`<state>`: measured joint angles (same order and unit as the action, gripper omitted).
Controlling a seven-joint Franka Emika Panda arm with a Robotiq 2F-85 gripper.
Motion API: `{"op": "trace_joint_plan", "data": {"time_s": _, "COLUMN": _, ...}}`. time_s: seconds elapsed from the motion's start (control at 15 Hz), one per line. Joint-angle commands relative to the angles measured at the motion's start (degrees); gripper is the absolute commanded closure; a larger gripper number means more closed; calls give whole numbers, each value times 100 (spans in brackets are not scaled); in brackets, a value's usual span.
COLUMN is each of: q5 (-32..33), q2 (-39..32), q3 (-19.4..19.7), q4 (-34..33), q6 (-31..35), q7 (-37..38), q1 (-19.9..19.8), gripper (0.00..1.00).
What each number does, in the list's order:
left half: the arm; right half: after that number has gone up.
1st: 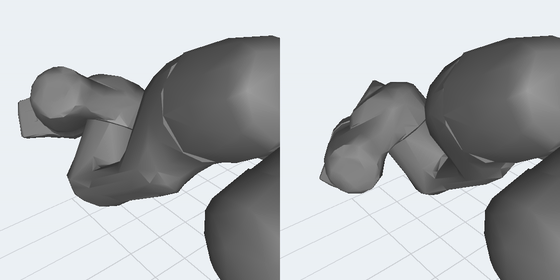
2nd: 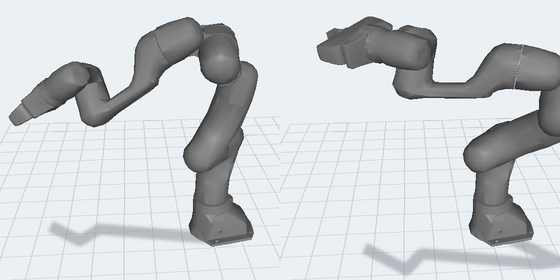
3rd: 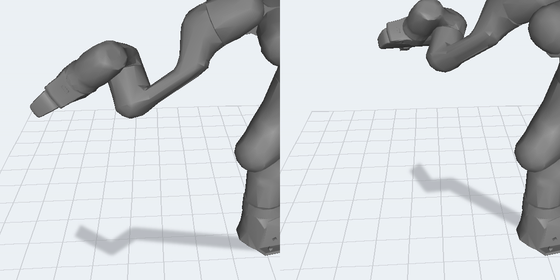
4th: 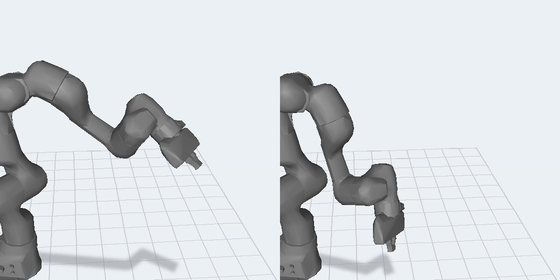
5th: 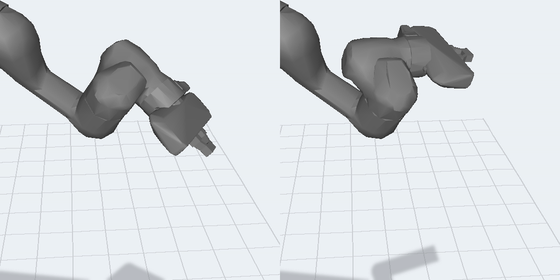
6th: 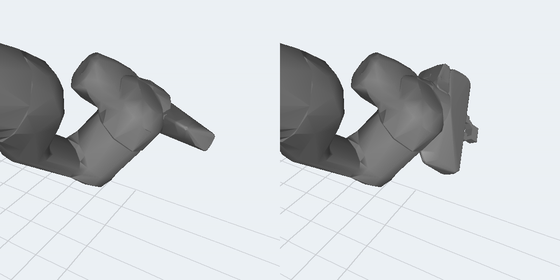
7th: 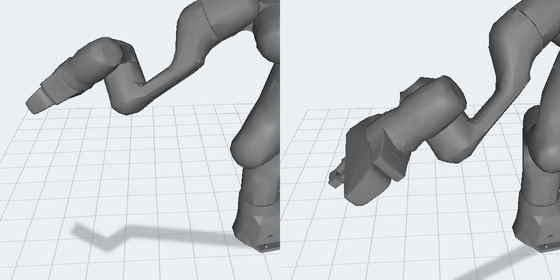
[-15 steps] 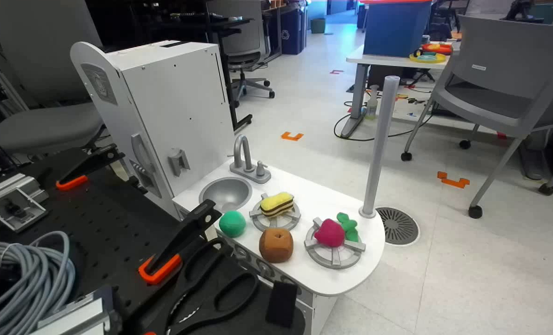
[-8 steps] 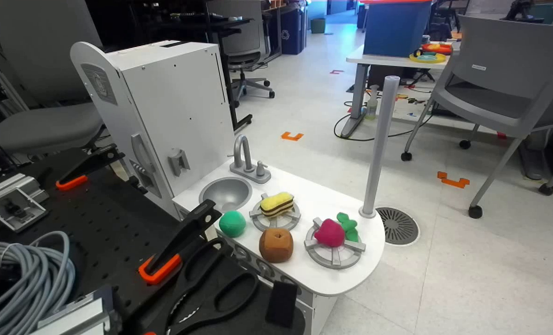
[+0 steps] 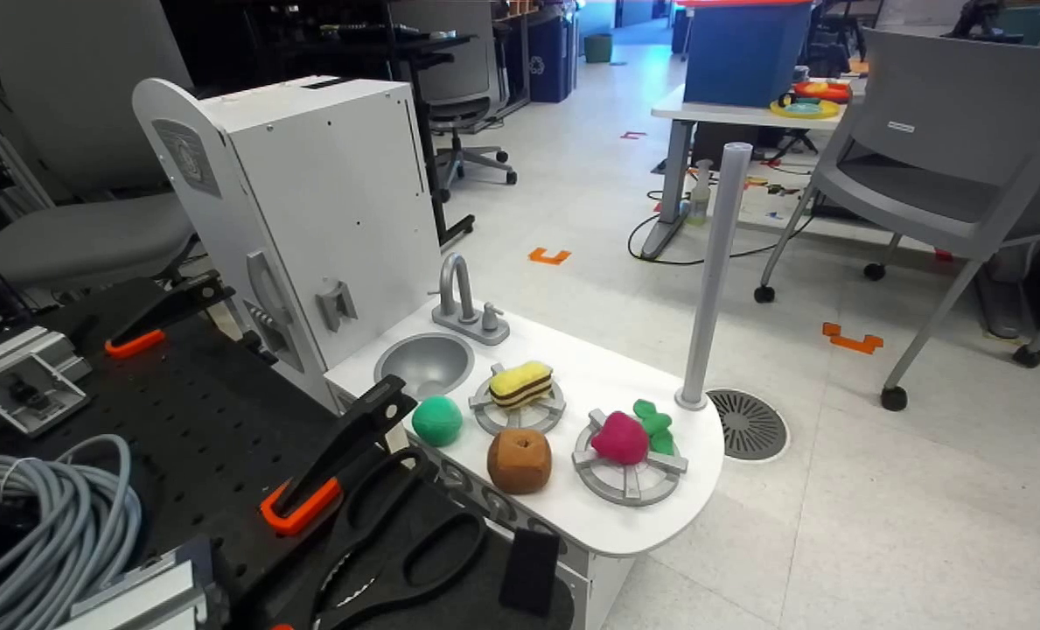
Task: Turn the tap to the right
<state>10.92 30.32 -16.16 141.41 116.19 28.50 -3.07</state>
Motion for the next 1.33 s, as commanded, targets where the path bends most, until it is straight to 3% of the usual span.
{"op": "trace_joint_plan", "data": {"time_s": 0.0, "q5": 550, "q2": -1424, "q3": -134, "q4": -226, "q6": 1116, "q7": 534, "q1": -113, "gripper": 0}}
{"op": "trace_joint_plan", "data": {"time_s": 0.27, "q5": 1152, "q2": -3013, "q3": 105, "q4": -580, "q6": 2153, "q7": 1207, "q1": 8, "gripper": 0}}
{"op": "trace_joint_plan", "data": {"time_s": 0.47, "q5": 882, "q2": -4181, "q3": 533, "q4": -986, "q6": 2975, "q7": 1176, "q1": 293, "gripper": 0}}
{"op": "trace_joint_plan", "data": {"time_s": 0.8, "q5": 1046, "q2": -6096, "q3": 1598, "q4": -2241, "q6": 3887, "q7": 1522, "q1": 1169, "gripper": 0}}
{"op": "trace_joint_plan", "data": {"time_s": 1.07, "q5": 779, "q2": -7602, "q3": 2302, "q4": -3509, "q6": 4163, "q7": 1530, "q1": 1957, "gripper": 0}}
{"op": "trace_joint_plan", "data": {"time_s": 1.27, "q5": 470, "q2": -8397, "q3": 2411, "q4": -4216, "q6": 4028, "q7": 1384, "q1": 2256, "gripper": 0}}
